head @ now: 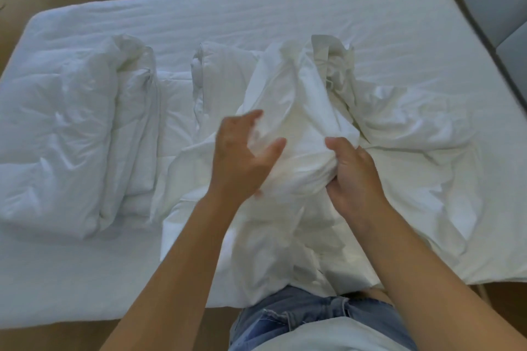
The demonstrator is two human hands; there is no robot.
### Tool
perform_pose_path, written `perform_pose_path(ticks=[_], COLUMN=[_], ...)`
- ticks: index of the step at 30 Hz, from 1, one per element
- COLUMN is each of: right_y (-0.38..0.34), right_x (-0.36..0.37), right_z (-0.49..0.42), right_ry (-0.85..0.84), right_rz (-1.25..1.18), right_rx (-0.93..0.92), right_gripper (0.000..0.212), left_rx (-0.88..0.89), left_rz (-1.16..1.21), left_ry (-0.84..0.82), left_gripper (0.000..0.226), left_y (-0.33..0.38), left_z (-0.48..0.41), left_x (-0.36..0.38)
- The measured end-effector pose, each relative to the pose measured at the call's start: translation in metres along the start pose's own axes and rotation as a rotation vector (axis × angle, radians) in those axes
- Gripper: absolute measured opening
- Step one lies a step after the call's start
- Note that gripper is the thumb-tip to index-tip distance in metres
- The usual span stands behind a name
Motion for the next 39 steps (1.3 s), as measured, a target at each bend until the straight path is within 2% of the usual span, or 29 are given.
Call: perform_pose_path(ticks=[1, 2, 3, 4, 5, 6, 8, 10, 11, 12, 14, 16, 18, 20, 21, 23, 25, 27, 29, 30, 32, 33, 35, 37, 39], right_y=[0.004, 0.008, 0.014, 0.020, 0.024, 0.029, 0.034, 0.038, 0.042, 0.049, 0.059, 0.054, 0.043, 0.034, 0.030, 0.029, 0.029, 0.027, 0.024, 0.023, 0.022, 0.024, 0.026, 0.015, 0.009], right_x=[-0.001, -0.001, -0.001, 0.000, 0.001, -0.002, -0.014, -0.023, -0.024, -0.023, -0.023, -0.028, -0.027, -0.025, -0.024, -0.022, -0.022, -0.023, -0.017, -0.014, -0.010, -0.013, -0.031, -0.056, -0.079], right_z=[-0.005, -0.009, -0.013, -0.016, -0.019, -0.022, -0.029, -0.029, -0.027, -0.024, -0.024, -0.035, -0.040, -0.044, -0.046, -0.049, -0.048, -0.046, -0.042, -0.040, -0.038, -0.041, -0.049, -0.055, -0.058], right_ry=[-0.028, -0.055, -0.074, -0.093, -0.110, -0.107, -0.107, -0.200, -0.271, -0.330, -0.346, -0.200, -0.117, -0.090, -0.081, -0.077, -0.076, -0.111, -0.162, -0.184, -0.189, -0.147, 0.044, 0.263, 0.380], right_rz=[-0.115, -0.224, -0.300, -0.348, -0.379, -0.398, -0.372, -0.222, -0.138, -0.046, 0.128, 0.136, -0.068, -0.268, -0.311, -0.313, -0.212, -0.001, 0.208, 0.271, 0.342, 0.382, 0.458, 0.423, 0.273], right_rx=[0.067, 0.134, 0.198, 0.251, 0.282, 0.298, 0.299, 0.307, 0.346, 0.394, 0.398, 0.285, 0.194, 0.158, 0.162, 0.209, 0.231, 0.186, 0.113, 0.088, 0.078, 0.095, 0.126, 0.063, 0.051], right_gripper=[0.005, 0.009, 0.014, 0.019, 0.028, 0.039, 0.043, 0.032, 0.038, 0.044, 0.047, 0.031, 0.014, 0.018, 0.021, 0.024, 0.035, 0.059, 0.073, 0.071, 0.055, 0.044, 0.029, 0.026, 0.029], left_rx=[-0.029, -0.136, -0.251, -0.315, -0.312, -0.293, -0.369, -0.522, -0.568, -0.600, -0.642, -0.595, -0.550, -0.498, -0.452, -0.357, -0.327, -0.377, -0.428, -0.441, -0.449, -0.445, -0.453, -0.441, -0.459], left_rz=[-0.197, -0.313, -0.308, -0.232, -0.170, -0.104, 0.177, 0.657, 0.793, 0.803, 0.537, 0.282, 0.161, -0.040, -0.097, -0.101, -0.012, 0.136, 0.231, 0.246, 0.220, 0.177, 0.083, 0.088, 0.252], left_ry=[-0.027, -0.103, -0.185, -0.250, -0.270, -0.197, 0.057, 0.343, 0.433, 0.458, 0.327, 0.133, -0.106, -0.316, -0.367, -0.375, -0.343, -0.300, -0.280, -0.299, -0.399, -0.453, -0.477, -0.317, 0.023], left_gripper=[0.080, 0.093, 0.092, 0.073, 0.040, 0.014, 0.018, 0.018, 0.016, 0.015, 0.022, 0.041, 0.054, 0.047, 0.040, 0.024, 0.021, 0.023, 0.022, 0.022, 0.019, 0.020, 0.032, 0.040, 0.038], left_y=[-0.010, -0.028, -0.046, -0.056, -0.056, -0.053, -0.060, -0.077, -0.088, -0.097, -0.101, -0.095, -0.087, -0.081, -0.076, -0.064, -0.055, -0.050, -0.046, -0.045, -0.043, -0.043, -0.048, -0.052, -0.061], left_z=[-0.009, -0.016, -0.020, -0.023, -0.026, -0.031, -0.044, -0.052, -0.053, -0.055, -0.057, -0.055, -0.048, -0.034, -0.029, -0.026, -0.026, -0.024, -0.018, -0.014, -0.003, 0.002, 0.001, -0.016, -0.040], left_x=[0.000, 0.005, 0.013, 0.024, 0.033, 0.033, 0.012, -0.022, -0.036, -0.046, -0.050, -0.036, -0.008, 0.018, 0.028, 0.042, 0.050, 0.060, 0.072, 0.080, 0.096, 0.101, 0.098, 0.072, 0.024])
Point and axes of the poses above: each hand's wrist, its own z-axis away from the middle knuckle, its own x-axis out of the palm, y = z × x, the point moved 9 cm from there along -z, towards the middle knuckle, and after that the axes turned 14 degrees about z, right-handed, at the moved point
